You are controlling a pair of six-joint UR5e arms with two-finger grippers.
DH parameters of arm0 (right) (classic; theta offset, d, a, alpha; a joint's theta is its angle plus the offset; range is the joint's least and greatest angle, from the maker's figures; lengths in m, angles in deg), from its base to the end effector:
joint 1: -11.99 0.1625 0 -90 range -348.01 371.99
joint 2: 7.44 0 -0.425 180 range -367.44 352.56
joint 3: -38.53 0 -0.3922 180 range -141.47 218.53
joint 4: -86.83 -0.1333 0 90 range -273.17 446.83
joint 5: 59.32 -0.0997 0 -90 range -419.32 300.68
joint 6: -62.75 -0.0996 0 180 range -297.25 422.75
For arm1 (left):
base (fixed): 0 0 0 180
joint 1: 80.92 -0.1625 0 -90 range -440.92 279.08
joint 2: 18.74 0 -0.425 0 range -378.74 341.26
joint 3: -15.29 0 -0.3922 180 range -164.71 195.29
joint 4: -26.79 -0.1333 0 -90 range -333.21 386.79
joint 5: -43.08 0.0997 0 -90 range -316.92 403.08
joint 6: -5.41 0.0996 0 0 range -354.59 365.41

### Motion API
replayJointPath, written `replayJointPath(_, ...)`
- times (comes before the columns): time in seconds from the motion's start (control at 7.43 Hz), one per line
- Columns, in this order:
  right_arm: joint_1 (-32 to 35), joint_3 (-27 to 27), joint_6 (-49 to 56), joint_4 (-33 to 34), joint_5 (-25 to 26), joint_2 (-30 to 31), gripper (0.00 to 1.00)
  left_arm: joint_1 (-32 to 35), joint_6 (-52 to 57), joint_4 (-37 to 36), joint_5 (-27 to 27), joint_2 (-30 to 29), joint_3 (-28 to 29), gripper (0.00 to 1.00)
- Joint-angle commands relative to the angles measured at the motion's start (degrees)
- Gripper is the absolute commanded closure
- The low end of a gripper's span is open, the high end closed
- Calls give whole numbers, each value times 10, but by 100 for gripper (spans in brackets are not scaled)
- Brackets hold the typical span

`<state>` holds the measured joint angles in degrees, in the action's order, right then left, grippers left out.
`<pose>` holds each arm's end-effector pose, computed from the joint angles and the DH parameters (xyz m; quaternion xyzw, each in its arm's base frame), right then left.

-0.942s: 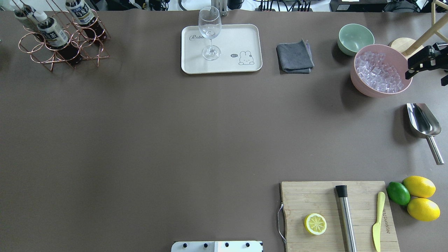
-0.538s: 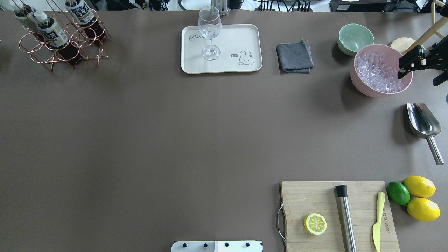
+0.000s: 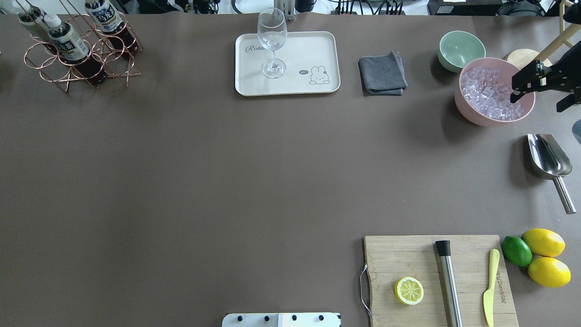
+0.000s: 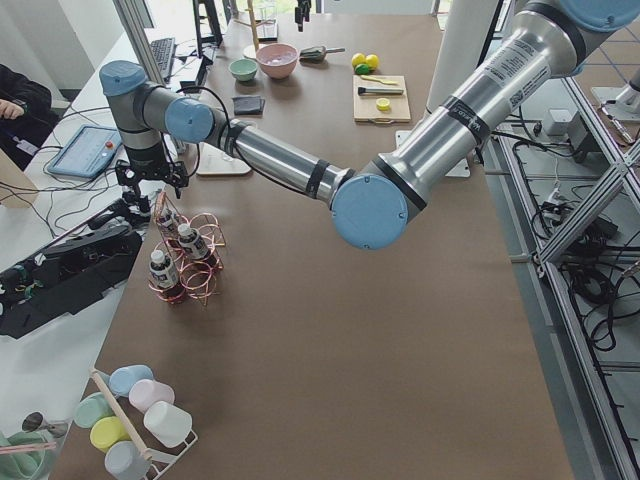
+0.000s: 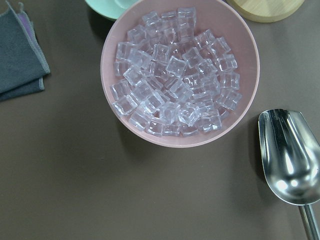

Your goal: Take tea from basket to plate

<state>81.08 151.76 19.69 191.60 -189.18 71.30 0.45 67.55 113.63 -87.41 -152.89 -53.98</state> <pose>-0.1228 -0.5161 0.3956 -0.0413 -0.3701 0.1206 0.9202 0.0485 -0.7772 0.3481 0.3007 0.2299 0.5844 0.7177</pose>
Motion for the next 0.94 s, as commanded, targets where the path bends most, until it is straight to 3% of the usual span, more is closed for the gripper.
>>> replayJointPath(0.0, 8, 6, 0, 5, -3, 4, 0, -4, 0, 50, 2, -6, 43, 3)
replayJointPath(0.13, 7, 5, 0, 4, 0, 0, 0, -3, 4, 50, 2, -6, 42, 13)
replayJointPath(0.27, 7, 3, 0, 5, -3, 1, 0, -3, 6, 50, 2, -3, 40, 76)
replayJointPath(0.4, 7, 2, 0, 5, -2, 4, 0, -3, 6, 51, 2, 3, 36, 100)
replayJointPath(0.81, 7, 2, 0, 4, 0, 4, 0, -1, 0, 47, 2, 5, 20, 100)
